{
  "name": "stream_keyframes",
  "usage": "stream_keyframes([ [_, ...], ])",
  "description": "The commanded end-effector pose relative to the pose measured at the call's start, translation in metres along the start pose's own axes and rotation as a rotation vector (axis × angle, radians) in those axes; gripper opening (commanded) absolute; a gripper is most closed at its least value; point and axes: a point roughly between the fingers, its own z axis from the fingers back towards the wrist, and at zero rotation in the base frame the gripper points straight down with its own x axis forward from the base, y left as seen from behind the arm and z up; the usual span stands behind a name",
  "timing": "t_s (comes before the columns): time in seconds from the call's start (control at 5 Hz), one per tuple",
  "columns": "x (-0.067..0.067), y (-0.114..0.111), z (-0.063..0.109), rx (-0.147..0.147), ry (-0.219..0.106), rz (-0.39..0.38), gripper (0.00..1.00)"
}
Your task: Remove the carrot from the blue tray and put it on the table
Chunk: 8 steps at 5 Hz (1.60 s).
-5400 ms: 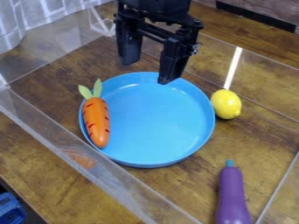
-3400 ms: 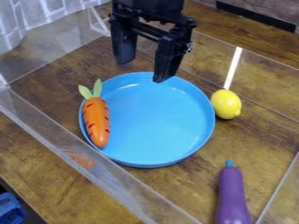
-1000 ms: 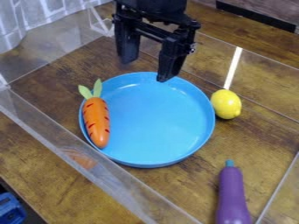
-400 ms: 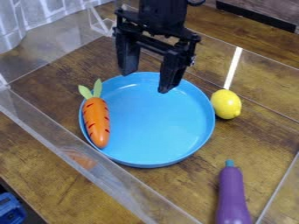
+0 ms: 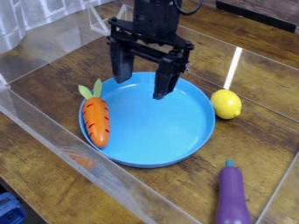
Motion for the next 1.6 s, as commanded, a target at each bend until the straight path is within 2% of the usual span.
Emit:
stream_keyframes([
  [0.0,0.001,0.008,0.004,-0.007,-0.021,0.043,1.00],
  [0.2,0.001,0.010,-0.001,-0.009,-0.010,0.062,1.00],
  [1.0,-0.005,0.029,-0.024,-0.032,0.000,0.222,1.00],
  [1.2,-0.008,0.038,-0.032,-0.045,-0.015,0.284,1.00],
  [1.4,-0.010,0.047,-0.041,-0.067,-0.047,0.343,1.00],
])
